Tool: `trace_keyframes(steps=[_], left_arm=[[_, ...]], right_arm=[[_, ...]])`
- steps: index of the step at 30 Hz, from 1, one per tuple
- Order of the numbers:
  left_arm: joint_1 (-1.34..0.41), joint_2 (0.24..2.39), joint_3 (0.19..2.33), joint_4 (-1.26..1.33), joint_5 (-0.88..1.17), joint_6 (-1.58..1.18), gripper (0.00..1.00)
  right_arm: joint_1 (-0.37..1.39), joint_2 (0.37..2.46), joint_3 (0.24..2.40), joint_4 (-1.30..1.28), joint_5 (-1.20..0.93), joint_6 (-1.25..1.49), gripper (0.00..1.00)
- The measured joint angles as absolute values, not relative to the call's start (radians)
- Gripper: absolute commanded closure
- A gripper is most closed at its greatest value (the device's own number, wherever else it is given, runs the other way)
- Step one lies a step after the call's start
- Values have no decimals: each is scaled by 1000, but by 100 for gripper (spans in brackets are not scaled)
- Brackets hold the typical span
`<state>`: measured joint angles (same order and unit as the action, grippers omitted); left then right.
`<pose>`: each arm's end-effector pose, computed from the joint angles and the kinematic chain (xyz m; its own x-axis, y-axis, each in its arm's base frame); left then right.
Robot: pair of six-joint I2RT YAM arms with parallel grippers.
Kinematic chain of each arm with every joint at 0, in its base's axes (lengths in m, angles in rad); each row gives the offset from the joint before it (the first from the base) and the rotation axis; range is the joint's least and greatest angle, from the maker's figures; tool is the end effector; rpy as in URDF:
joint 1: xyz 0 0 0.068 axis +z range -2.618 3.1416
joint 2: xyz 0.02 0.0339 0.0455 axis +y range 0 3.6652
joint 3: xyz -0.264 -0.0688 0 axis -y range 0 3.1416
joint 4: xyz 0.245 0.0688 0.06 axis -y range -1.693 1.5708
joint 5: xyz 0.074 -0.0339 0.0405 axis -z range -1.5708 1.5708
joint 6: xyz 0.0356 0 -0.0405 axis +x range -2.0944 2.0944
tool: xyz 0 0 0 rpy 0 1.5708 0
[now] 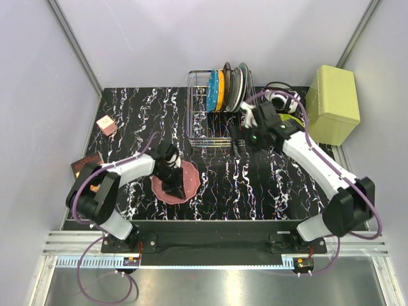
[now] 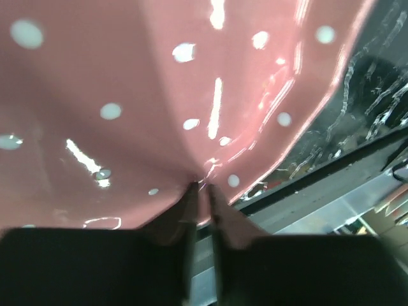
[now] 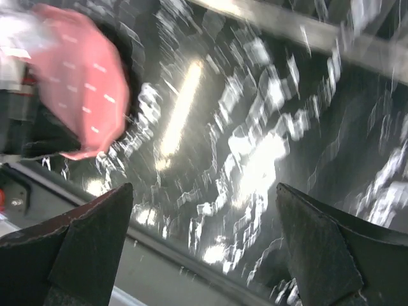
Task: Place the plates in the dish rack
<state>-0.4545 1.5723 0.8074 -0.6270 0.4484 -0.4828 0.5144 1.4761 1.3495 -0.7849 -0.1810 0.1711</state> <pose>0.2247 -0.1269 0.1467 -0.9989 0.0225 0.0405 0.0013 0.8877 -0.4605 0.2688 0.1593 0.3187 -0.7768 -0.2466 -0.5794 -0.4543 0.8566 0.2445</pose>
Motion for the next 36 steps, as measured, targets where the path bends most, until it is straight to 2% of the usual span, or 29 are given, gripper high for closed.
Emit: trace_keyframes(steps=[2, 5, 7, 11, 16, 21, 24, 25, 28, 29, 32, 36], left_arm=[[-459, 1525, 799, -622, 431, -480, 35], [-413, 1376, 796, -608, 372, -491, 22], [-347, 1250, 792, -594, 330, -526, 22], [-205, 1054, 760, -558, 247, -587, 26], [-87, 1078, 643, -505, 227, -604, 36], [-8, 1148, 558, -495, 226, -607, 38], [-3, 1172, 543, -455, 234, -614, 51], [2, 1181, 539, -435, 243, -617, 60], [14, 1218, 522, -368, 285, -625, 71], [15, 1233, 514, -349, 298, -625, 82], [21, 1261, 491, -313, 342, -622, 100], [2, 1254, 462, -257, 380, -614, 100]], right_arm=[[447, 1426, 1231, -784, -234, 234, 0], [417, 1358, 1081, -780, -335, 315, 0], [424, 1332, 1020, -746, -420, 364, 8], [429, 1348, 934, -562, -566, 470, 12], [454, 1504, 863, -271, -661, 574, 14], [525, 1683, 850, -46, -701, 641, 15], [581, 1769, 851, 62, -699, 676, 14], [596, 1792, 854, 84, -694, 683, 14], [624, 1827, 877, 129, -682, 707, 14], [633, 1840, 888, 150, -672, 717, 14], [643, 1876, 904, 208, -670, 753, 14], [662, 1933, 926, 306, -689, 807, 20]])
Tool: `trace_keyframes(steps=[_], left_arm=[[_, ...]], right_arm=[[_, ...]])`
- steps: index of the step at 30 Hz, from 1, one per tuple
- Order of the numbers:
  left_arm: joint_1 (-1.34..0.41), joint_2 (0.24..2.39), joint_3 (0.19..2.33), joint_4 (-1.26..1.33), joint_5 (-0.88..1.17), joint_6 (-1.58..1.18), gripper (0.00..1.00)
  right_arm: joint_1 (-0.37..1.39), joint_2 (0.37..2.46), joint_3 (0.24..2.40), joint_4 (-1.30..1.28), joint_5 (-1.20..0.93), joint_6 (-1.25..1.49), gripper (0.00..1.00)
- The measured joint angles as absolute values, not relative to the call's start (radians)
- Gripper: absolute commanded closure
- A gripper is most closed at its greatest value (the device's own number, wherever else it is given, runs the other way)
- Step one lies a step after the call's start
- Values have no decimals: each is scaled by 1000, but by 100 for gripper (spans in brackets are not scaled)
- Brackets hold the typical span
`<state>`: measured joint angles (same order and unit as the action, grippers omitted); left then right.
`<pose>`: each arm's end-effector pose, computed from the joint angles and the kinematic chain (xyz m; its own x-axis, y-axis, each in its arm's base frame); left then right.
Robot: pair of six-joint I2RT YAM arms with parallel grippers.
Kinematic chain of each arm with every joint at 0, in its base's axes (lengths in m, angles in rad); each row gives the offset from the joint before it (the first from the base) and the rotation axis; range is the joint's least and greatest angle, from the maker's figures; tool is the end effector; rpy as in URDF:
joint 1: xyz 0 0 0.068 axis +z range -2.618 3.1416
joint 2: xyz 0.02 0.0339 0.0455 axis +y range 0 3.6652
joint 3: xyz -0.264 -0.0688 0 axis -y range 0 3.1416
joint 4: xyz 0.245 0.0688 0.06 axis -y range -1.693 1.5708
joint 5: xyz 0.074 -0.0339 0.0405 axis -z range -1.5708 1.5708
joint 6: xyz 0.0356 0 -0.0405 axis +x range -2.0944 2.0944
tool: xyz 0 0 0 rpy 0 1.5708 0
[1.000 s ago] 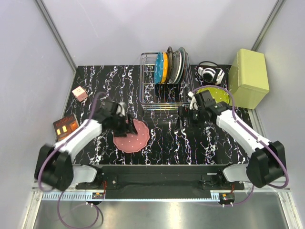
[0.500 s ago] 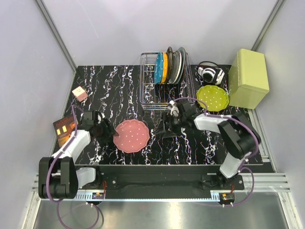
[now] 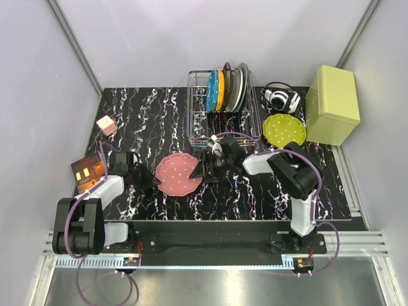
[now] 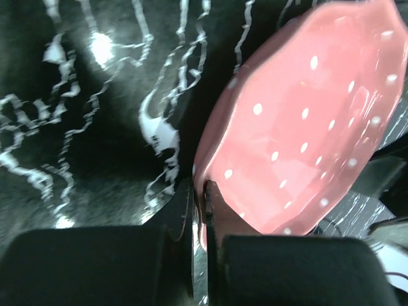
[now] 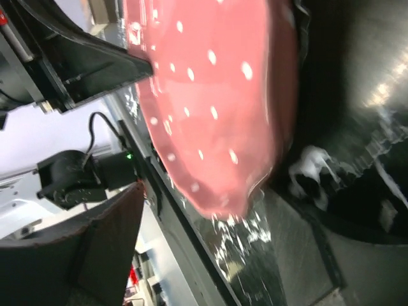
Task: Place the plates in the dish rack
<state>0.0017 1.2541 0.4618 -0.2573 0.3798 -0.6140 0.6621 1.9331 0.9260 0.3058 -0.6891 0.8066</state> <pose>0.2059 -0.0128 0.1392 -0.8143 -0.5365 -0.2217 -0.3501 0.7585 -0.5497 0.2801 0.2470 0.1199 -0.9713 -0.0506 -0.2325 -0.2261 0.5009 0.8354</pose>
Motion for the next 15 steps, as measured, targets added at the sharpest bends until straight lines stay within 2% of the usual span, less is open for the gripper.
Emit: trace_keyframes(steps=[1, 2, 10, 15], left_arm=[[-13, 1254, 457, -240, 374, -627, 100], [-27, 1254, 453, -223, 368, -636, 100], [-84, 1232, 436, -181, 301, -669, 100], [-195, 1207, 436, -184, 214, -695, 100]], right_arm=[[667, 1949, 933, 325, -700, 817, 25], [673, 1972, 946, 345, -724, 827, 27], [660, 2009, 910, 496, -776, 824, 27], [638, 1987, 870, 527, -768, 838, 33]])
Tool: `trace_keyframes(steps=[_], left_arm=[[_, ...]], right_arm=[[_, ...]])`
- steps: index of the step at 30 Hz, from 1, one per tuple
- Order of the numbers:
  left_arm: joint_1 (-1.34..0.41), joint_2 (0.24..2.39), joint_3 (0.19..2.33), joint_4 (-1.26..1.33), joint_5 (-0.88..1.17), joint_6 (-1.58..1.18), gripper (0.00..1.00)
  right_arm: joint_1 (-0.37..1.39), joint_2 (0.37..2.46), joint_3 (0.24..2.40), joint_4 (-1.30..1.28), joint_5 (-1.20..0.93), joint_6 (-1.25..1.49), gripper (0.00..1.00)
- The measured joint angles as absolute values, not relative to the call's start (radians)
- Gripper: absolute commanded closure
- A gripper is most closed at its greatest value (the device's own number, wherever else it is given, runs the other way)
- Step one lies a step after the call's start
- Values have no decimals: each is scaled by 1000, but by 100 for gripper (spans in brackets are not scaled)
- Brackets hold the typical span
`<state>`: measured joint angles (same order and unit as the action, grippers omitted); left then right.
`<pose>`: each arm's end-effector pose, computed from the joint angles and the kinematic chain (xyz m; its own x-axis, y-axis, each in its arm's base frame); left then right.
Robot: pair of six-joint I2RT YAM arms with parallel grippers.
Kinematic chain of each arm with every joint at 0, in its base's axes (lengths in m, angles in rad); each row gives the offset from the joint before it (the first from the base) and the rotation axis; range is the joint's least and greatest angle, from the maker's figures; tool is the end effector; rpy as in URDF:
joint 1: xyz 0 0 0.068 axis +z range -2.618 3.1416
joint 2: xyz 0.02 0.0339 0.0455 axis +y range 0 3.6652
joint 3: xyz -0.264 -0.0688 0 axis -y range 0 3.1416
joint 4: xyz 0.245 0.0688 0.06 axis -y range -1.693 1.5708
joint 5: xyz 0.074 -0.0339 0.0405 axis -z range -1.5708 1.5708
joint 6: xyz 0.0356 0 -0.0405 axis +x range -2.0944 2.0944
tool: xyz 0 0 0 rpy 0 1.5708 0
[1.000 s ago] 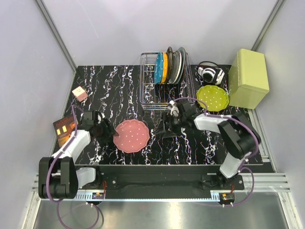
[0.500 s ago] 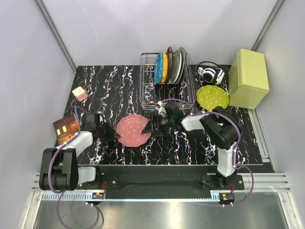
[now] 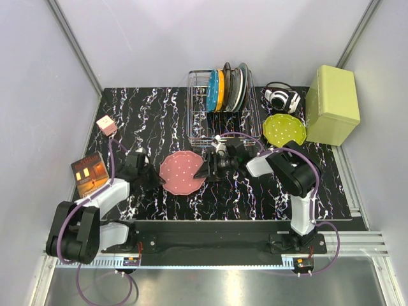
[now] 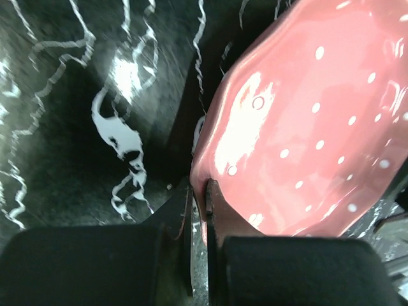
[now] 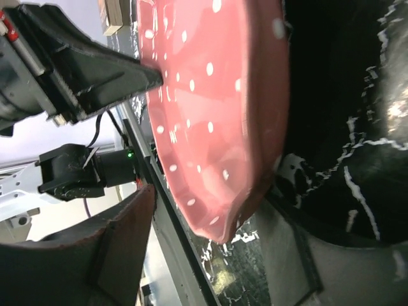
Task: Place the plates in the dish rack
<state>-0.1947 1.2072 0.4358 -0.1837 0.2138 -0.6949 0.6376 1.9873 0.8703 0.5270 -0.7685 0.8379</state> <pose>0.2011 -0.0473 0.1436 -0.8133 -0.4774 -0.3327 -0.2753 0.8194 -0.5028 0.2833 0.2407 0.1056 -0.9621 -0.0477 -0.2685 -0.2645 0.4026 0.8763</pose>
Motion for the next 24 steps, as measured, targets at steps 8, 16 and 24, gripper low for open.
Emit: trace_keyframes(steps=[8, 16, 24], left_arm=[[-282, 1165, 437, -253, 183, -722, 100], [-339, 1157, 441, -321, 258, -720, 100], [-345, 1155, 445, -333, 289, -720, 100]], right_arm=[[635, 1994, 871, 542, -749, 834, 39], [640, 1998, 871, 551, -736, 827, 58], [621, 1969, 871, 468, -765, 801, 43]])
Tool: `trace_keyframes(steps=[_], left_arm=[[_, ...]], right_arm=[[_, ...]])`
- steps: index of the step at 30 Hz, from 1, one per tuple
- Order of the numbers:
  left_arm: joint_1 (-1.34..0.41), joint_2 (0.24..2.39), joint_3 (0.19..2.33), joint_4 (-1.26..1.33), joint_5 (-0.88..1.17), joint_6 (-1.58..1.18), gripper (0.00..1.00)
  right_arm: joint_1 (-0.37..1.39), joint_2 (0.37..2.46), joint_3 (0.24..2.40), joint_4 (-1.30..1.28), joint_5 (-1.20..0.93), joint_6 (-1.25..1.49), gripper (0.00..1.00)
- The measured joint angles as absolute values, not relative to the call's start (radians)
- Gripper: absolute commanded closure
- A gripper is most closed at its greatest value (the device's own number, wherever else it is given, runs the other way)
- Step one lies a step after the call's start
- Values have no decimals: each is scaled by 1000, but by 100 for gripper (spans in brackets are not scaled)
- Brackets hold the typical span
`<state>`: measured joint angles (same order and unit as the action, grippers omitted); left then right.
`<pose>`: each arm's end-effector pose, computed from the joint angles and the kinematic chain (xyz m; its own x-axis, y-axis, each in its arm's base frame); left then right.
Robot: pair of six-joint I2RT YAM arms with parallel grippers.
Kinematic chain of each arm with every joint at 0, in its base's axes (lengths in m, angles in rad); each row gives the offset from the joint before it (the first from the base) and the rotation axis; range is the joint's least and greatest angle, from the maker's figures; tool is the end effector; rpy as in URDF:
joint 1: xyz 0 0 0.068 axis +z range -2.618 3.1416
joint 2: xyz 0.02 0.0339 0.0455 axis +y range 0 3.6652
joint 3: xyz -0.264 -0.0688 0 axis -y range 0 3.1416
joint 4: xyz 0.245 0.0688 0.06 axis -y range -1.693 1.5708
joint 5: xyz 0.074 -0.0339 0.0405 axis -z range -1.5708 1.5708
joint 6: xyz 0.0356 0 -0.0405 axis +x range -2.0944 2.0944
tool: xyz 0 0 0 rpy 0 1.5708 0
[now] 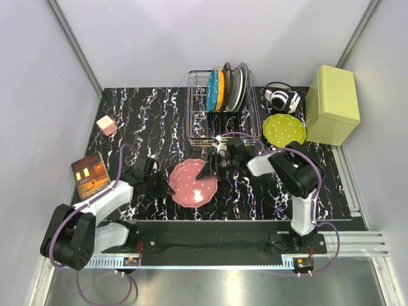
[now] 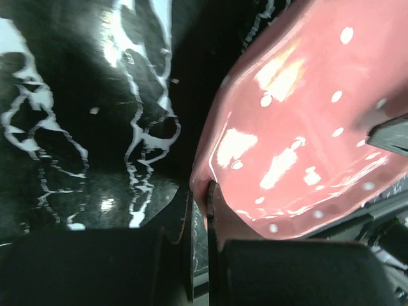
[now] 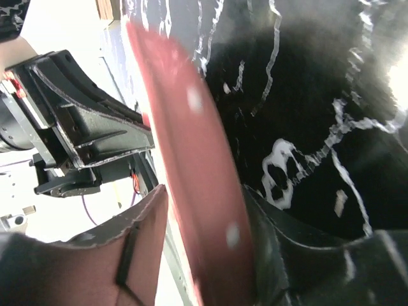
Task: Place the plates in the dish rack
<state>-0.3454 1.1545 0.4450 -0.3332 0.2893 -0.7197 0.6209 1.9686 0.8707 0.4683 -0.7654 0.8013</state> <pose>0.1779 -0.0748 0.1475 -0.9143 -0.3424 -0.2165 -0.1900 0.8344 -0.5174 0.2848 0.2341 0.1074 -0.9617 -0.0511 -0.2694 -0.2648 0.4275 0.8644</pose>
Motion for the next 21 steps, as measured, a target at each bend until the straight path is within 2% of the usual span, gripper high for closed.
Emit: trace_keyframes(steps=[13, 21], left_arm=[[-398, 1176, 446, -376, 434, -614, 100], [-323, 1206, 461, -405, 446, -582, 100]], right_arm=[[575, 1921, 882, 322, -820, 756, 49], [558, 1898, 888, 229, -833, 663, 49]])
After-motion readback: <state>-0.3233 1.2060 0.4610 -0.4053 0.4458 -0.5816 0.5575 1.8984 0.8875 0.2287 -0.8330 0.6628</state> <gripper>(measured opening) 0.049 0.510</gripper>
